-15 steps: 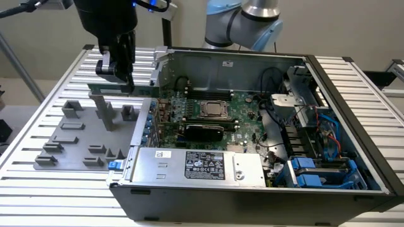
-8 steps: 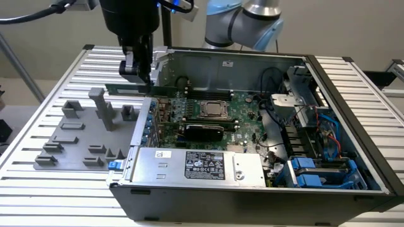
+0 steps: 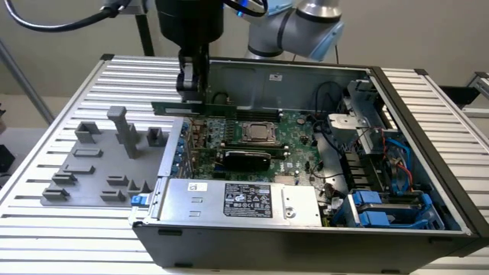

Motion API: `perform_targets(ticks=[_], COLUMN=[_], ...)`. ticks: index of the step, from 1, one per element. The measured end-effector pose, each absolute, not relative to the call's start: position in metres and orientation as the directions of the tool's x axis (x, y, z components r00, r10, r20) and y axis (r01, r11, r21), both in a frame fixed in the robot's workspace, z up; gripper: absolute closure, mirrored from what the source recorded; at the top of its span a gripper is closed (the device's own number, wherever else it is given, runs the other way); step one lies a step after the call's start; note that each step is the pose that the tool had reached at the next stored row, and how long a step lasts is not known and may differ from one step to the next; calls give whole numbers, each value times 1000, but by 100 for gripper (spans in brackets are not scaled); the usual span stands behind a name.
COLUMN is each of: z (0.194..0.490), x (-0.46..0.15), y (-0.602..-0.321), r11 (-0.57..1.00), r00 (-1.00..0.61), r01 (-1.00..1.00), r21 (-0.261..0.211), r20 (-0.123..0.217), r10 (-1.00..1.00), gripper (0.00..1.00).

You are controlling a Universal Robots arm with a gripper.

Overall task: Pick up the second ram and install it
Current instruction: 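Insert the second ram into the second slot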

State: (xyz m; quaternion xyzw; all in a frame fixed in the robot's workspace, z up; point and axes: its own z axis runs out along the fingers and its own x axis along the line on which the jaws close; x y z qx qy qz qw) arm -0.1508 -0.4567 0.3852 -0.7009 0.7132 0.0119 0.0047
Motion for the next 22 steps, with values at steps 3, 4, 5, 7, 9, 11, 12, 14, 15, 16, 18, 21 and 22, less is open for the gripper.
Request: perform_targets(ticks=[3,4,5,7,9,11,12,14,15,16,18,21,22], z=[384,384,383,380,376,373,371,367,365,363,360,354,353], x=[-137,-133,-128,-119,-110,-101,-97,-90,-87,-84,-78,-69,-66], y=[-456,-455,-454,-450,-447,-443,-440,-434,-431,-428,-421,-411,-408], r11=[17,17,17,17,17,17,17,17,17,17,17,17,17], r00=[-18,-18,-17,-18,-17,-17,-18,-18,-18,-18,-18,-18,-18], r01=[-1000,-1000,-1000,-1000,-1000,-1000,-1000,-1000,-1000,-1000,-1000,-1000,-1000], r21=[11,11,12,12,12,13,13,13,13,13,13,13,13], r20=[-23,-23,-23,-23,-23,-23,-23,-23,-23,-23,-24,-23,-23], r10=[-1000,-1000,-1000,-1000,-1000,-1000,-1000,-1000,-1000,-1000,-1000,-1000,-1000], gripper=[100,100,100,100,100,100,100,100,100,100,100,100,100])
